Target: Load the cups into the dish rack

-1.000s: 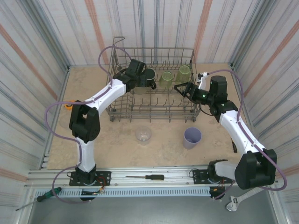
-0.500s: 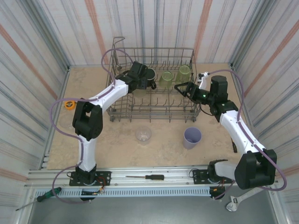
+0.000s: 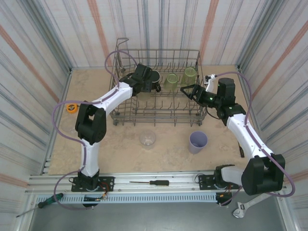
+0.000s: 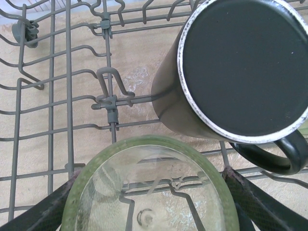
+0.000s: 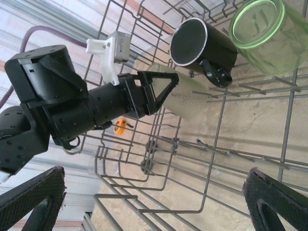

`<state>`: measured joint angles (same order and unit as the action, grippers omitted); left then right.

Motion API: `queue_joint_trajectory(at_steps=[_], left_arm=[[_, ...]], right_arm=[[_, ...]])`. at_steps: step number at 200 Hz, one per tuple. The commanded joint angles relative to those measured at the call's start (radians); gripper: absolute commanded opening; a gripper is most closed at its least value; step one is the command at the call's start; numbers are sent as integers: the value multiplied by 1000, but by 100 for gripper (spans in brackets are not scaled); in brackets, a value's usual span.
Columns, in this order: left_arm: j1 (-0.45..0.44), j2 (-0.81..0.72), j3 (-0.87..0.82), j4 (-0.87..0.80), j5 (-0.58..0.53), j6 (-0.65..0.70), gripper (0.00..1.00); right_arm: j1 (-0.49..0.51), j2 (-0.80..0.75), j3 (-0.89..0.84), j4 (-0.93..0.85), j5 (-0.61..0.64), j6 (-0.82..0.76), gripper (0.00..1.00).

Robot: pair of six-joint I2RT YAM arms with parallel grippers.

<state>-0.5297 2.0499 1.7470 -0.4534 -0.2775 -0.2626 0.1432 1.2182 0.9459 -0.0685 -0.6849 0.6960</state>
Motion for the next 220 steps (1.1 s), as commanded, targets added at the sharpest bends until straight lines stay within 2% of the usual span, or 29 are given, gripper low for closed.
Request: queue_joint_trajectory(at_steps=[1,56,113,220], left_arm=[[-3,12,11,25,44,-29,52],[-5,-7,5,27,55,-40,84],[-5,-44,5,4,55,-58,98],[-8,-214,13,-59,73,-41,99]], right_arm=[[-5,-11,-13,29,-14,8,99],[-8,-23,-15,22,-19,11,99],[-10,-44,-13,20,-23,24,99],[-39,-119,-3,-72,-14,9,99]])
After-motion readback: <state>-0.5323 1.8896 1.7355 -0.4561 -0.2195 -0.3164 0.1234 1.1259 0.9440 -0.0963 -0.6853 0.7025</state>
